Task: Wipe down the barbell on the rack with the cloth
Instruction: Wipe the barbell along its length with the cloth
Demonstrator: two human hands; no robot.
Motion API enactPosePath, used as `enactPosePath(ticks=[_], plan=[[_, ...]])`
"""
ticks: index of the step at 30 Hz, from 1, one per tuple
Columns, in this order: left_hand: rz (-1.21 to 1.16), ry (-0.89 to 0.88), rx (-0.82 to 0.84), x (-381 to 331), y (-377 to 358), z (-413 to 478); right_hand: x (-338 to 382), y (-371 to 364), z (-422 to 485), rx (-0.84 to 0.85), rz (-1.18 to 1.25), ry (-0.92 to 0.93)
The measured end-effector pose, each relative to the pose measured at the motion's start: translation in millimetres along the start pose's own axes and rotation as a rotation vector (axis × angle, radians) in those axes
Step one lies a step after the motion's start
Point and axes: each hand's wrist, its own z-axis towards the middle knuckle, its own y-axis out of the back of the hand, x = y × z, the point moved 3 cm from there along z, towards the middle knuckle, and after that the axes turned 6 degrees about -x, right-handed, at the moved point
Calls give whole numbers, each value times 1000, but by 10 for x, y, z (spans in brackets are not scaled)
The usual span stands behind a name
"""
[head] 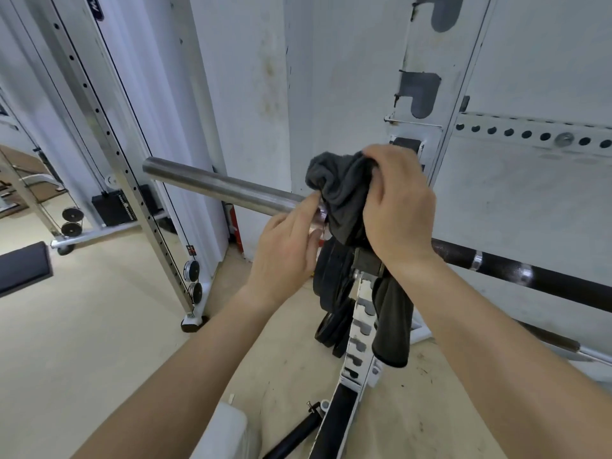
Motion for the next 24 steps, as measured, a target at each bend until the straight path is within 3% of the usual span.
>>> enactPosePath(ticks=[4,6,9,12,18,24], plan=[[46,-15,-65,104,73,-174,-18,-263,19,681,-333,129],[34,26,-63,166,113,-229,-18,-267,-22,795,-397,96],[-22,102,-64,154,141,-124,-5,-197,-137,704,-359,119],[-1,67,-69,78,89,110,19,-102,-259,653,-384,148],[170,-59,143,-334,-178,352,-128,244,-252,615,-357,-23],[228,-145,303,-738,-150,577,-666,848,-359,489,-510,-38]])
